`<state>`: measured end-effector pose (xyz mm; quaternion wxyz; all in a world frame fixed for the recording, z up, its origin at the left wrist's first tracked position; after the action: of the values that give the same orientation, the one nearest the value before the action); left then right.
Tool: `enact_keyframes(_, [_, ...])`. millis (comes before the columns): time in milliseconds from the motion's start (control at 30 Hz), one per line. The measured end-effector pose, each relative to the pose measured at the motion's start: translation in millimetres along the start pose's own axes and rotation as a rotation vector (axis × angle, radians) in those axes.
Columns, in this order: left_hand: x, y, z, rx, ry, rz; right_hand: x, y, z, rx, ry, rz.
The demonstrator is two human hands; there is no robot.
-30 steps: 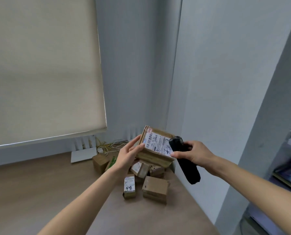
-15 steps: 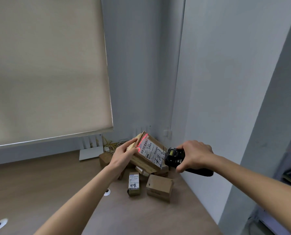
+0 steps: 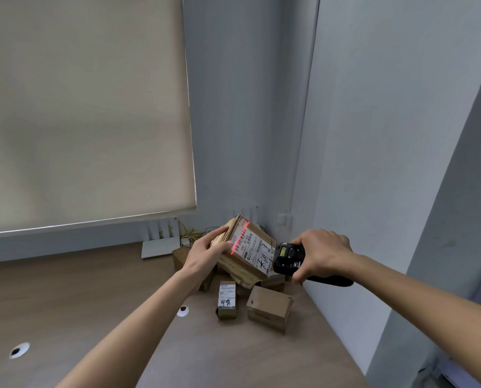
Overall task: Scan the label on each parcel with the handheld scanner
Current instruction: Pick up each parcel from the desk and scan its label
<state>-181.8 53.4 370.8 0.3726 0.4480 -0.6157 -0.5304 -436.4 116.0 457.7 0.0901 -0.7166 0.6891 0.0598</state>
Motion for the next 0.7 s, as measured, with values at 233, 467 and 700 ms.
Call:
enact_keyframes(233, [-10, -2, 0, -0.021, 0.032, -0.008, 0, -4, 2, -0.024, 0.000, -0.023])
enact_keyframes(467, [-22, -2, -2, -0.041, 0.053, 0.004, 0, -10, 1, -0.057, 0.014, -0.045])
enact_keyframes(700, [-39, -4, -12, -0.070, 0.079, 0.006, 1, -22, 6, 0.007, -0.017, -0.071])
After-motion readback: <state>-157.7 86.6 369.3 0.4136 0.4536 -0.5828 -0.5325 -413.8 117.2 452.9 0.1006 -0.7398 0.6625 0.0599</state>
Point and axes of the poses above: each hand's wrist, its own x-axis towards the middle knuckle, its own z-axis out of the palm, y = z × x, the point moved 3 cm from there along x, towards the middle knuckle, and after that the axes turned 14 degrees about -y, right-handed, at the moved point
